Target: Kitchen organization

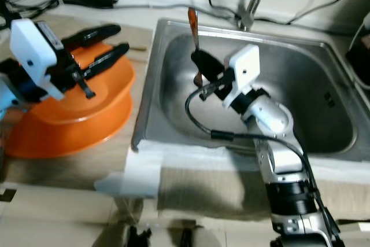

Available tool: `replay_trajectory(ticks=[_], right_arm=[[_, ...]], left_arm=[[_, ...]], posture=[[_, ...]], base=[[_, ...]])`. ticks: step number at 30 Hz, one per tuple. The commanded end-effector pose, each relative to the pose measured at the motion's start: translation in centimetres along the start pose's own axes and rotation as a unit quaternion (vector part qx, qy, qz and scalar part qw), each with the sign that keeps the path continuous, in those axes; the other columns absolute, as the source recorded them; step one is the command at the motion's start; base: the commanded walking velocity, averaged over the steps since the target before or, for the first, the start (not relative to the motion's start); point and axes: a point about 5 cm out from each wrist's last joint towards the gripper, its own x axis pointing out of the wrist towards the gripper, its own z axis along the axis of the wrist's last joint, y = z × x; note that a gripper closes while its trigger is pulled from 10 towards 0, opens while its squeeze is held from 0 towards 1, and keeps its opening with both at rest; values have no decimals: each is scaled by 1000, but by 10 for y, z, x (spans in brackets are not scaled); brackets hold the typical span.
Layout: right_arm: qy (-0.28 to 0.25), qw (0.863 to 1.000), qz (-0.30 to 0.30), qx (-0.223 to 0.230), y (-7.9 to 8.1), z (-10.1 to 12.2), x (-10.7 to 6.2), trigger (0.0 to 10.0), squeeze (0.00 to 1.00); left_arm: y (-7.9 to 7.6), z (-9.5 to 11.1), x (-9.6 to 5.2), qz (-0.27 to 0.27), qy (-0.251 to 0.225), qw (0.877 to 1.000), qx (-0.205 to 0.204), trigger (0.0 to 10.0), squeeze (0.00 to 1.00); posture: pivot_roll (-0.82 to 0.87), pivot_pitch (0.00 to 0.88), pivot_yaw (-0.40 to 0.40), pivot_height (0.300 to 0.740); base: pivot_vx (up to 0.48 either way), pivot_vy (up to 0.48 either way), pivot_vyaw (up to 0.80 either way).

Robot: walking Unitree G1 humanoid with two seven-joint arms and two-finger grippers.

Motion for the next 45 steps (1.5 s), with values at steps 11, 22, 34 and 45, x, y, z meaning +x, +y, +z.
replay_trajectory(ticks=[11,22,34,45], right_arm=[[28,999,4,-17,-5,-7,-2,10000,0],[135,987,41,-74,-30,-36,22,10000,0],[244,960,98,-96,-34,-66,43,10000,0],[314,940,105,-79,-21,-93,46,10000,0]], left_arm=[[-17,10,-1,-74,-11,997,-35,10000,0],[-21,12,0,-105,-5,993,-45,10000,0],[-32,7,-5,-140,35,988,-52,10000,0],[-34,8,0,-127,44,989,-55,10000,0]], posture=[[-114,155,-87,740],[-120,145,-83,740],[-106,151,-86,740],[-92,175,-80,740]], base=[[0,0,0],[0,0,0],[0,0,0],[0,0,0]])
